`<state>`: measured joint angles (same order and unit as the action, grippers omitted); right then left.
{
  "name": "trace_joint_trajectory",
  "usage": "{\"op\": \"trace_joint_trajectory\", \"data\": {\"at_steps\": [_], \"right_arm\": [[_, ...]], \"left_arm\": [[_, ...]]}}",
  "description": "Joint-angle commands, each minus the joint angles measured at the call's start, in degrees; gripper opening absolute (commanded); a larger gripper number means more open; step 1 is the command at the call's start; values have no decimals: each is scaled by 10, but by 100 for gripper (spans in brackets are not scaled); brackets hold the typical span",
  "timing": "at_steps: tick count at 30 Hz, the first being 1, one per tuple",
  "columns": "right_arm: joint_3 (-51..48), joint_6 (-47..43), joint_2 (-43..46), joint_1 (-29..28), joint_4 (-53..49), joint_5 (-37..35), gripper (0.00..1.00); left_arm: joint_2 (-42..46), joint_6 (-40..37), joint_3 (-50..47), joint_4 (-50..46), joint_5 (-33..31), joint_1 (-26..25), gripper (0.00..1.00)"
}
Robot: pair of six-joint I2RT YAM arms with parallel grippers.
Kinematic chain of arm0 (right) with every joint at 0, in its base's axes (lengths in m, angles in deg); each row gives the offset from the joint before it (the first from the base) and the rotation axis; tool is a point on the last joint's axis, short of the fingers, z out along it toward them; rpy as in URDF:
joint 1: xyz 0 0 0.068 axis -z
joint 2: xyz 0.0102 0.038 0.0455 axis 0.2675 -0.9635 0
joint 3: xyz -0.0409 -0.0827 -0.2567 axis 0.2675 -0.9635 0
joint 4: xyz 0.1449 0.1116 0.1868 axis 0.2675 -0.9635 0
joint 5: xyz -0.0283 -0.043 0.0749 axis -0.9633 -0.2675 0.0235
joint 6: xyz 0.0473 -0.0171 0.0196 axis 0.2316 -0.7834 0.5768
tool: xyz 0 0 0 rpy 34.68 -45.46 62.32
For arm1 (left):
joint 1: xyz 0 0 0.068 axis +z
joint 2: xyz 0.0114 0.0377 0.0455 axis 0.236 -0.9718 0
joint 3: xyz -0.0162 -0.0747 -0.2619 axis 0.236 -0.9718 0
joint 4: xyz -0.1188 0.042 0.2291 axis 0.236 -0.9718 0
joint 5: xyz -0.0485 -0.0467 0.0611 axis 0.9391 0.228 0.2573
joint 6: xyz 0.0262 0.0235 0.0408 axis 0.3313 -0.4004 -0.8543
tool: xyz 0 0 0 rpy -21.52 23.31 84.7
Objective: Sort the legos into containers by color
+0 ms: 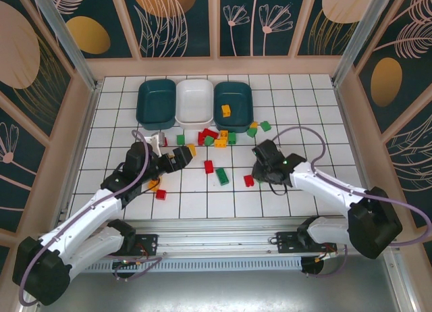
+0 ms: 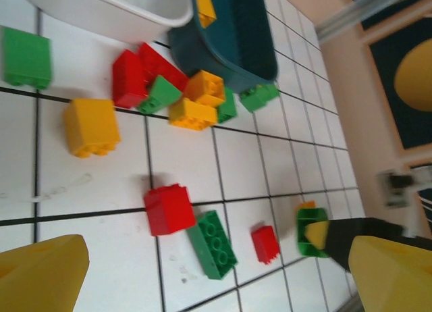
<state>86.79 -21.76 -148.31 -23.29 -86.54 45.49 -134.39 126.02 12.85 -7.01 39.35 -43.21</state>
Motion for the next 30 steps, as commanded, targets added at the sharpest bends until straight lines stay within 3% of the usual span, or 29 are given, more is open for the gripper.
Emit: {"op": "trace_joint_trajectory", "data": {"at_steps": [1, 5, 9, 15, 22, 30], "right_arm": [[86, -39, -48, -15, 30, -33, 28], [210, -89, -155, -38, 94, -33, 28], [335, -150, -281, -48, 158, -16, 27], [521, -183, -446, -42, 178, -8, 27], [710, -193, -592, -30, 106, 6, 29], [877, -193, -700, -10, 28, 34, 34]], "left_arm": [[9, -3, 28, -46, -69, 18, 98], [4, -1, 12, -47, -29, 101, 99], [-14, 36, -55, 50, 114, 183, 98], [9, -40, -29, -28, 104, 183, 98], [38, -34, -51, -44, 107, 183, 98], [30, -41, -36, -54, 116, 183, 98]]}}
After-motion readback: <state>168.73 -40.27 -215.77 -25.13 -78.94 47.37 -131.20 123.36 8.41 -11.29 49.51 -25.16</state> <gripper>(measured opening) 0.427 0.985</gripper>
